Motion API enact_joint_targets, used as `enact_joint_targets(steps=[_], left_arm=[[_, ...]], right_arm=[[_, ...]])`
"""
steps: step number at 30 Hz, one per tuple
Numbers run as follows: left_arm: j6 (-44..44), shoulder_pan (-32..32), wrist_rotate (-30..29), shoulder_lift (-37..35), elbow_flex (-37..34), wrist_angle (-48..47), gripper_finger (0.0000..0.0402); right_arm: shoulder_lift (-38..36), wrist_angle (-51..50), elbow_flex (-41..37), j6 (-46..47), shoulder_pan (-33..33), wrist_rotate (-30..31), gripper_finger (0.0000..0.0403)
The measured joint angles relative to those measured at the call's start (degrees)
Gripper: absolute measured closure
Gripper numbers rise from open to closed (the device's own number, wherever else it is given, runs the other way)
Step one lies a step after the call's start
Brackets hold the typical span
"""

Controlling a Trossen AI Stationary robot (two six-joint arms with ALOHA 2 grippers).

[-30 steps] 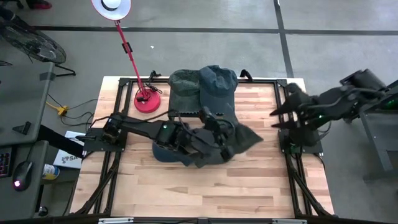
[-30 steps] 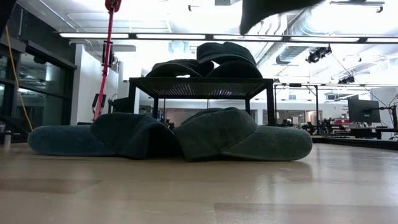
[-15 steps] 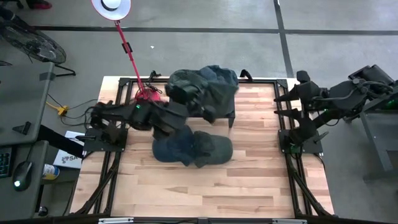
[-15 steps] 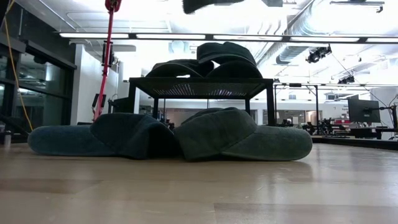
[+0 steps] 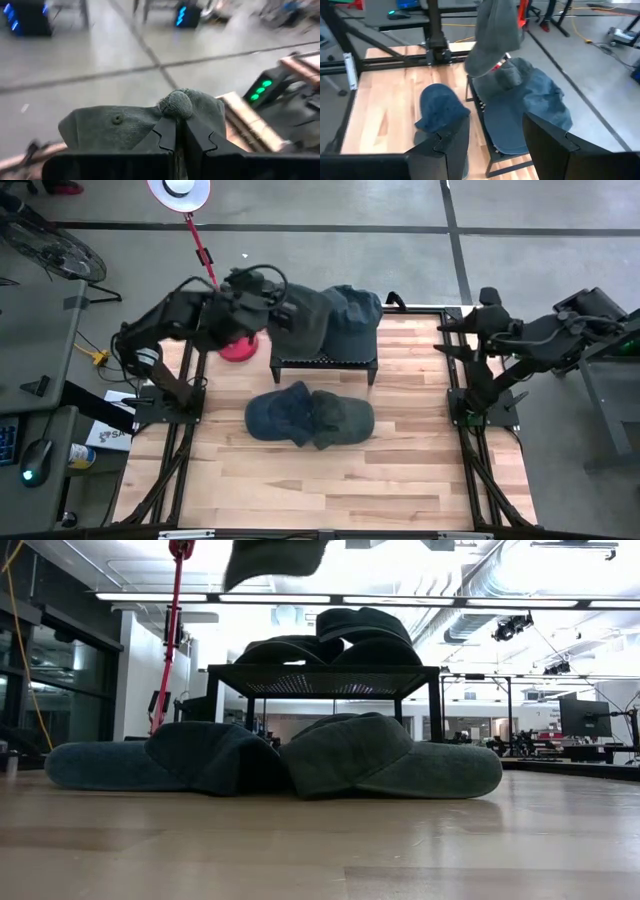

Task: Pick & Place hat
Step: Stack the bottom gray cap on top of the other gray cap on the shelf

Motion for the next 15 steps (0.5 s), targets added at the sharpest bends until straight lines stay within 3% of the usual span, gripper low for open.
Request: enact_joint_targets(steps=[3, 15], left_arm=[[-4.8, 4.2, 4.9, -0.6, -0.1, -6.4, 0.0396], [-2.7, 18.4, 20.2, -0.3, -0.1, -7.7, 0.0396]], right_arm=[[0.4, 0.0, 0.0, 0.7, 0.0, 1.8, 0.0226], [1.4, -0.6, 0.0, 3.8, 0.0, 5.5, 0.0226]])
